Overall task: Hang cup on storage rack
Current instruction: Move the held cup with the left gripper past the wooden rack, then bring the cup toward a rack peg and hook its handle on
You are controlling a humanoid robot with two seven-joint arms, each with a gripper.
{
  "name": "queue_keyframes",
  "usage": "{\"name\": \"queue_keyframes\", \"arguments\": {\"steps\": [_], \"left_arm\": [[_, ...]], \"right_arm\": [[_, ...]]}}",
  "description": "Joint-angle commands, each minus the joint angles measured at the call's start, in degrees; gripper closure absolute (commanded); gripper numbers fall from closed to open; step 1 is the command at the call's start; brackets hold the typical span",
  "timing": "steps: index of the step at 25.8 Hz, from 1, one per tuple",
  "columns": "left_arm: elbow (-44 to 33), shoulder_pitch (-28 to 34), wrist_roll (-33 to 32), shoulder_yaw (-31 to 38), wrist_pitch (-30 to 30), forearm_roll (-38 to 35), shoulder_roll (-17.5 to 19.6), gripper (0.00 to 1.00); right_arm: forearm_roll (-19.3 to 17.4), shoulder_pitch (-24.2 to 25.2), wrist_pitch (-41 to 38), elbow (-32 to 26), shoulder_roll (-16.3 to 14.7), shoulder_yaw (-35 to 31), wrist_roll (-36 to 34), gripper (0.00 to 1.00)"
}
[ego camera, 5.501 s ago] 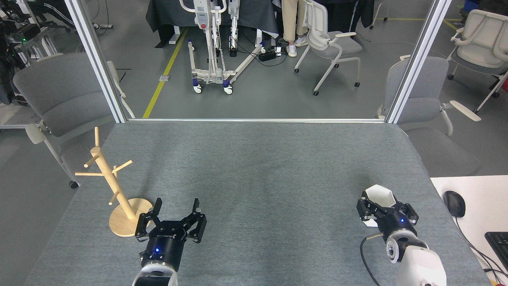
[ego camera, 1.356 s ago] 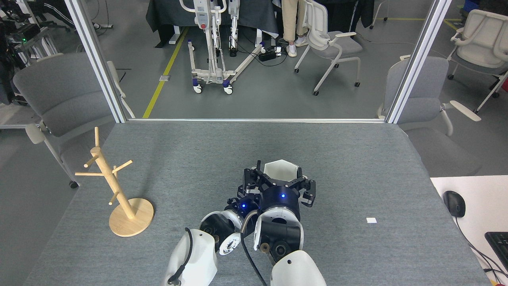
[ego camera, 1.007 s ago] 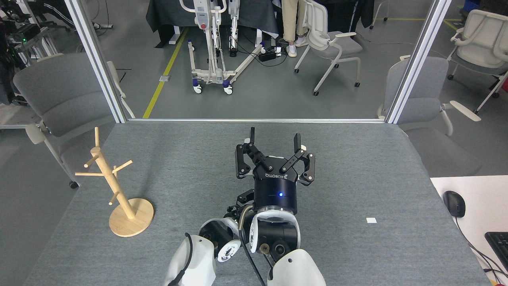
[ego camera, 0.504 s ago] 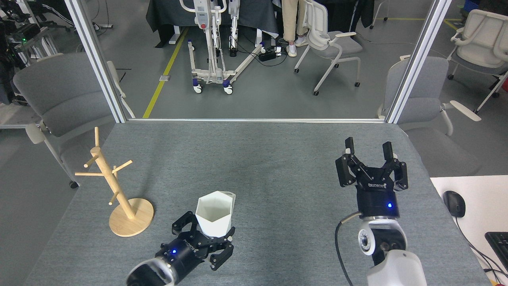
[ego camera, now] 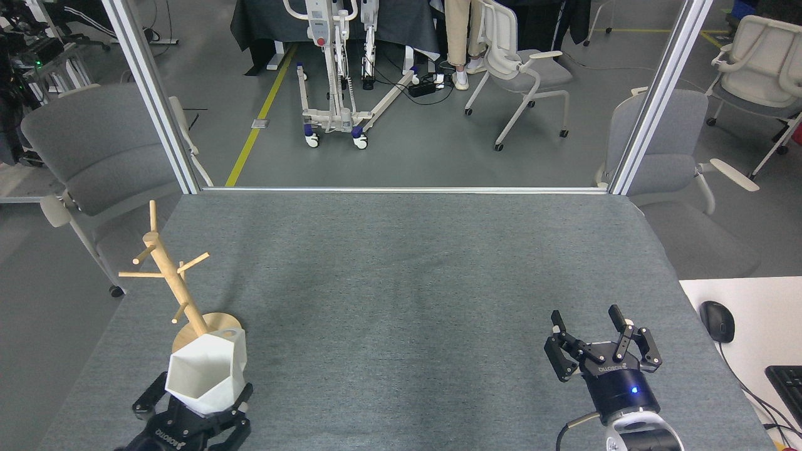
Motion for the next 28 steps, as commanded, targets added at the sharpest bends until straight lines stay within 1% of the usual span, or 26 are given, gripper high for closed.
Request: {"name": "queue_keyframes", "arguments": {"steps": [1,3,5,7,9,11,13,15,16,19,23,28], "left_arm": [[0.37,0.67,1.83,9.14,0.4,-0.63,0.05,1.0],[1.69,0.14,1.65,13.44,1.19,-2.56,-0.13,1.0],[3.27,-1.53,1.39,15.82,3.22,-3.97,-0.3,1.0],[6.35,-3.46,1.21,16.08,6.47,-5.02,-0.04,1.0],[9.86,-6.28,1.21,16.08,9.9,-6.08,0.14,1.0],[13.02,-9.44,1.21,16.08,11.74,-8.27,0.31,1.0],[16.01,-12.6,1.13,16.08,12.09,-11.52,0.31,1.0],[19.09,-15.94,1.13,16.08,12.18,-14.43,0.23,1.0],[20.94,-17.7,1.04,16.08,12.18,-15.39,0.05,1.0],[24.72,-21.22,1.04,16.08,12.18,-16.18,0.31,1.0],[26.3,-22.62,0.78,15.99,12.36,-17.32,0.4,1.0],[26.12,-23.24,-2.13,15.73,12.36,-19.17,0.23,1.0]], "right_arm": [[-1.09,-1.1,0.19,-0.11,0.66,0.18,1.81,0.01],[-1.09,-2.33,1.68,-0.2,0.75,0.79,3.48,0.01],[-1.18,-2.59,4.94,-0.55,0.75,1.85,3.84,0.01],[-0.92,-2.59,7.75,-0.55,1.63,3.43,3.92,0.01],[-0.66,-2.68,9.59,-0.55,3.3,3.87,4.01,0.01],[-0.83,-3.21,9.86,-0.55,3.03,3.96,3.92,0.01],[-0.83,-3.3,9.51,-0.46,2.86,3.96,3.92,0.01],[-0.74,-3.3,9.42,-0.38,3.56,3.96,3.92,0.01],[-0.66,-3.3,9.51,-0.29,3.74,3.96,3.92,0.01],[-0.83,-4.26,9.51,-0.29,2.86,4.05,3.92,0.01],[-0.66,-4.53,9.86,0.33,3.65,3.96,4.01,0.01],[-0.74,-4.35,9.42,0.24,3.12,4.05,4.19,0.01]]}}
